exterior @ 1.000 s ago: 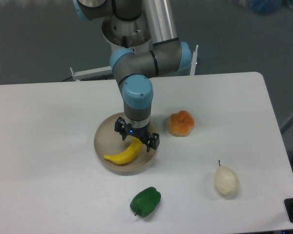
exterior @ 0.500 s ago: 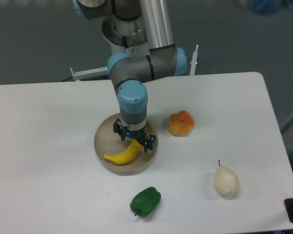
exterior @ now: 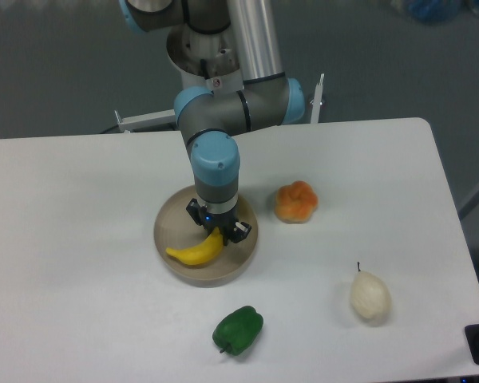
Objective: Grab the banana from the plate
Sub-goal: 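Lower the gripper onto the banana and close the fingers on it, then lift the grasped banana up off the plate and away from it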
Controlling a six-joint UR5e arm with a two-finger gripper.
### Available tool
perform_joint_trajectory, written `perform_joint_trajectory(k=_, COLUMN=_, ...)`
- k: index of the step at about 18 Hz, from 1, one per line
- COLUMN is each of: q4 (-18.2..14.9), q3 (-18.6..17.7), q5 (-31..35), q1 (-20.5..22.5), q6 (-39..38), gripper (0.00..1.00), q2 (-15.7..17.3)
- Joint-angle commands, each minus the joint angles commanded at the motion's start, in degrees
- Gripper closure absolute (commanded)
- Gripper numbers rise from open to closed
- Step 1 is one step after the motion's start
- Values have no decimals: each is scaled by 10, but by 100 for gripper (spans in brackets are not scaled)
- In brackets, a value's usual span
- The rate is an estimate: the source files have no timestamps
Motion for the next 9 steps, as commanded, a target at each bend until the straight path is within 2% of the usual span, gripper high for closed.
perform_joint_trajectory(k=2, q4=0, q3=1, q5=0, q1=1, q6=1, gripper=63, q2=1)
perform_joint_trajectory(k=6, q4=-2, q3=9, q5=3, q1=4, q6=2, gripper=63, q2=25)
perform_joint_trajectory(k=9, q4=-8, q3=32, q5=4, q1=23, q6=33, gripper=64, q2=39)
